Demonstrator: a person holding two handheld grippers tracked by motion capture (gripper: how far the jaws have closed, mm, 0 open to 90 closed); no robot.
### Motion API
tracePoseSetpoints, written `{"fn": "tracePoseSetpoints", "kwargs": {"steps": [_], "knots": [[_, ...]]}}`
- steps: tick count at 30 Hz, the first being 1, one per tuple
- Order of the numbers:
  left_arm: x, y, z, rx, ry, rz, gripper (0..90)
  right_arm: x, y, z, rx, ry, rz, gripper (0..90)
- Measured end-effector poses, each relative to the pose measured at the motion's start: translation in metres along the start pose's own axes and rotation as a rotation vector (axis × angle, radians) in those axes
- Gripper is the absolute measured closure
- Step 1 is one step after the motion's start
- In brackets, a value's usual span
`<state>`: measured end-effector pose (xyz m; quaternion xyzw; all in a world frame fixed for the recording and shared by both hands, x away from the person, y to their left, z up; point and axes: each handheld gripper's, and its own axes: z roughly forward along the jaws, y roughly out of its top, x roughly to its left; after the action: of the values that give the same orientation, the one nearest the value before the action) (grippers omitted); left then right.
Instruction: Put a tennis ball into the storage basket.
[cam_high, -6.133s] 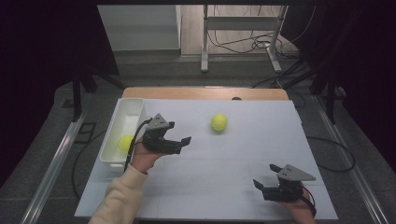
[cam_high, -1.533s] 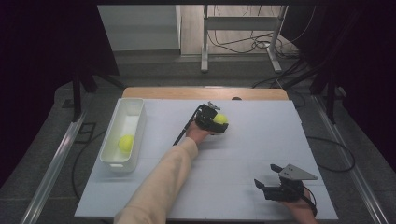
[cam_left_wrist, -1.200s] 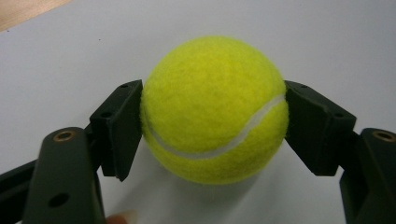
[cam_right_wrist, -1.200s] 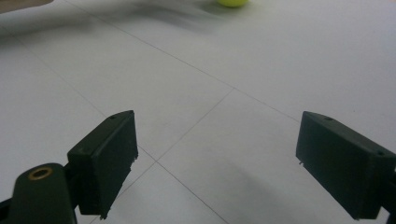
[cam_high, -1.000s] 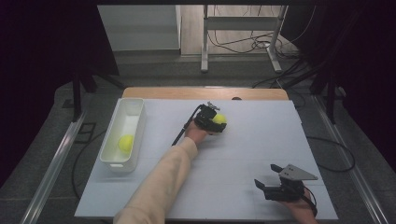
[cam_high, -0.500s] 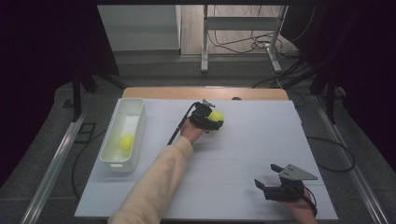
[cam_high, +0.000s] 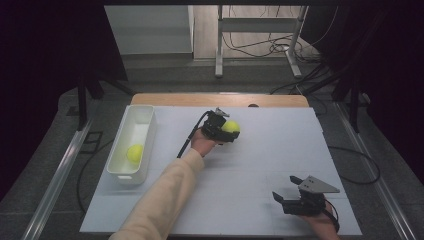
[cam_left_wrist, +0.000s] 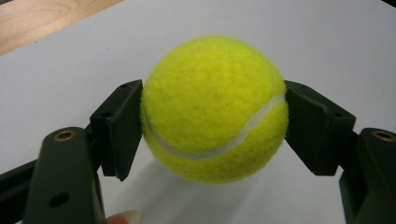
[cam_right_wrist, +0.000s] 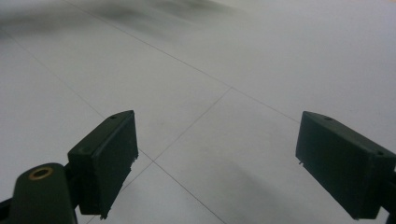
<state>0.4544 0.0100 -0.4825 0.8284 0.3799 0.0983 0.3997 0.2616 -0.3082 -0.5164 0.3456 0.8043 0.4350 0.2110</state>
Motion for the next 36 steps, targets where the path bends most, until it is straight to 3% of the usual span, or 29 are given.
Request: {"fn": "tracePoseSetpoints", "kwargs": {"steps": [17,36], "knots": [[0.005,-0.007,-0.030,-0.028,0.008,0.004,26.5,0.000,0.000,0.000,0.001,-0.002,0.002,13.3],[0.001,-0.010,-0.045,-0.047,-0.002,0.011,26.5,0.001,0.000,0.000,0.001,0.002,-0.001,13.3]]}}
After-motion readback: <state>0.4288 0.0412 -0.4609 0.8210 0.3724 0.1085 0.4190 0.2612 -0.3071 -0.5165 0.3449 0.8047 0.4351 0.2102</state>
